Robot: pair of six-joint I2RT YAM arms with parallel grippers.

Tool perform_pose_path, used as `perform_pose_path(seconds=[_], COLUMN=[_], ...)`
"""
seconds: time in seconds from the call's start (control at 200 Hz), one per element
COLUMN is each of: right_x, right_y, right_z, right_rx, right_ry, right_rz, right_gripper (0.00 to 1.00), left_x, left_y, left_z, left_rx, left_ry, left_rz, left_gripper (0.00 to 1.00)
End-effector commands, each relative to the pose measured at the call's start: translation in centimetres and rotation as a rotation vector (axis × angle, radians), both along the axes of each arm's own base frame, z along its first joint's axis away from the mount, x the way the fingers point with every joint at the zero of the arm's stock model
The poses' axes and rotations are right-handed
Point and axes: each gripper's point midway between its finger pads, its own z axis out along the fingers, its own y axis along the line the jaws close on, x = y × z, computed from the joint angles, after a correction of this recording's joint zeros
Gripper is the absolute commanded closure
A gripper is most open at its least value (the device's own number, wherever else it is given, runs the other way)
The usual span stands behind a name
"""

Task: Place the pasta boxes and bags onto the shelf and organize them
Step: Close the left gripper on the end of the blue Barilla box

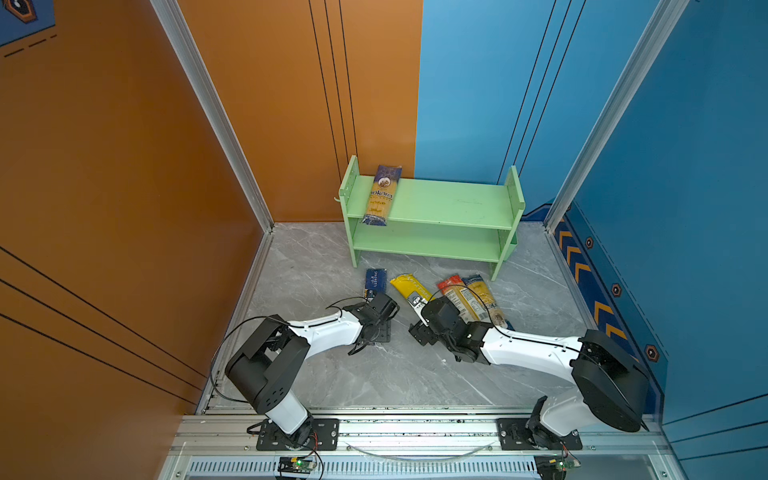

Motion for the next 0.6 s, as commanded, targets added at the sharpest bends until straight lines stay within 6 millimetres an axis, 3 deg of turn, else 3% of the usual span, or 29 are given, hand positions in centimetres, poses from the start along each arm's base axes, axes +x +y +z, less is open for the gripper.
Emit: perform_pose_path(seconds=[0.0, 0.421, 0.526, 0.581, 0.596], right_x=[0.28, 0.31, 0.35, 0.35, 0.38], right_y=[-0.85, -0.98, -1.03, -1.03, -1.06], right_z=[-0.31, -0.19, -0.14, -0.08, -0.07], right_rx=[-0.035, -0.035, -0.036, -0.035, -0.034], right_ry=[0.001, 0.001, 0.0, -0.001, -0.001], right_rz=[-0.036, -0.043, -0.047, -0.048, -0.049], right_gripper=[0.0, 0.0, 0.0, 0.0, 0.0], left_x=[-0.61, -0.59, -0.58, -0.58, -0.59], left_y=[0.76, 1.07, 1.13, 1.02, 1.03], left_z=[-0.79, -0.51, -0.45, -0.34, -0.34], left_rx=[0.058, 0.072, 0.076, 0.074, 0.075], left_ry=[0.038, 0.021, 0.018, 0.017, 0.018], left_rz=[-0.012, -0.026, -0.035, -0.044, -0.045], left_gripper=[0.35, 0.68, 0.82, 1.0, 1.0])
